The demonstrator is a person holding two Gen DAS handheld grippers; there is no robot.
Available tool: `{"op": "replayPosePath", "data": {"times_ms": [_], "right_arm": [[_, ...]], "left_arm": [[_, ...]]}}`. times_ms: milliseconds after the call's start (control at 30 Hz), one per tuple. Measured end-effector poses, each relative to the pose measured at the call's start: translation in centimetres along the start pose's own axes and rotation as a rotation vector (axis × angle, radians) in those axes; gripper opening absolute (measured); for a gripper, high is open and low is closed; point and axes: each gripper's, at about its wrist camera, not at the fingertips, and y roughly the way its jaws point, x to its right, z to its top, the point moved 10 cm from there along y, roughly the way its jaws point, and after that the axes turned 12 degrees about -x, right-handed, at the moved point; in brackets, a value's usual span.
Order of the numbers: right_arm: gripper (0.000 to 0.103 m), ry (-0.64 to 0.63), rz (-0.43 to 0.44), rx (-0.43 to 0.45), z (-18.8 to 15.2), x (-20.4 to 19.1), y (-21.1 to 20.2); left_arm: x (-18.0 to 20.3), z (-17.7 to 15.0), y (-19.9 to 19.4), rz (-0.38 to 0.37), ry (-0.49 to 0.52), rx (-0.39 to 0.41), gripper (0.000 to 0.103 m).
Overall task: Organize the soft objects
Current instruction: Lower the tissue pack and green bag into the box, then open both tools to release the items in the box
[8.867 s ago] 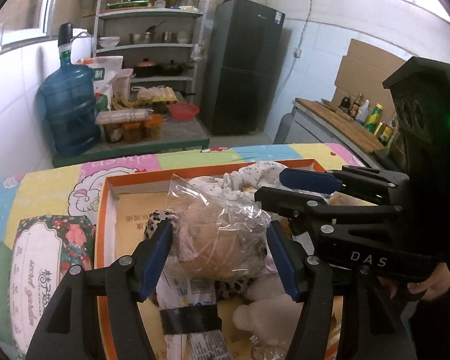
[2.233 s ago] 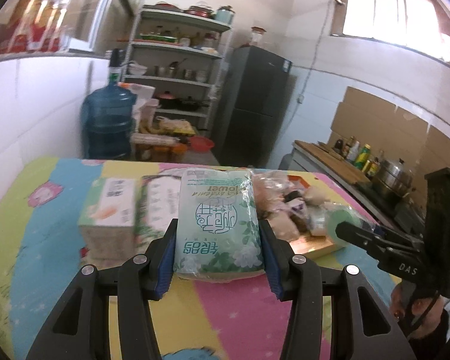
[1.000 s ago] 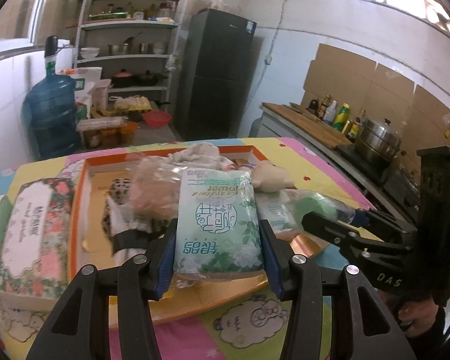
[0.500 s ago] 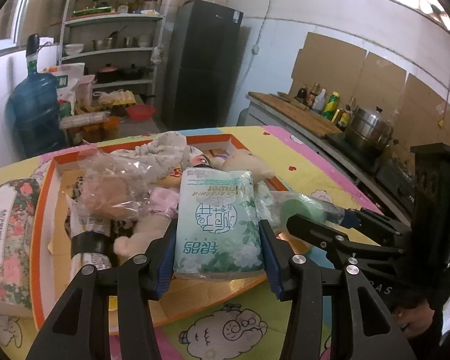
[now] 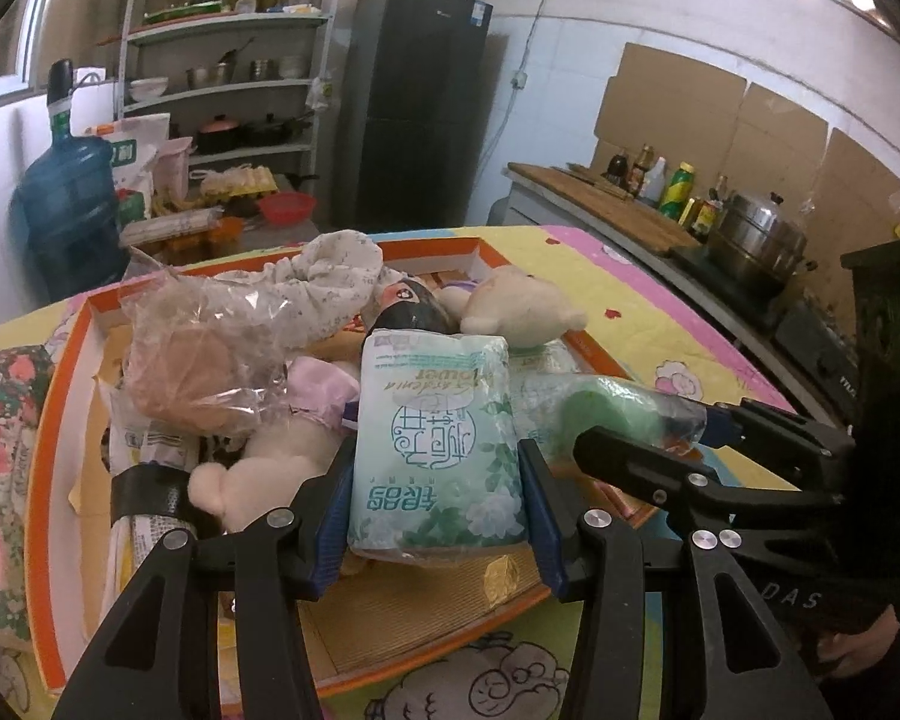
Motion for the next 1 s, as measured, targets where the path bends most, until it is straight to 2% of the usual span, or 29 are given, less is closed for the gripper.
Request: {"op": "replayPosePath", "data": {"times_ms": [333,567,1000], "right_arm": [[0.058,0.004,-0.007,-0.004,-0.1,0.1,0.0],[0.063,0.008,-0.014,-0.001,-0.2,0.2,-0.1],[0.063,0.006,-0.017,0.018,-0.3,-0.3,-1.4]], "left_arm": [[0.0,0.0,-0.6,-0.009,0.013,0.010,0.054],[0.3,-0.1,-1.7,-0.017,0.021,0.042,0.065],[-0.2,-0.4,-4.4,-0.018,0.009,0.091,0.065]]}}
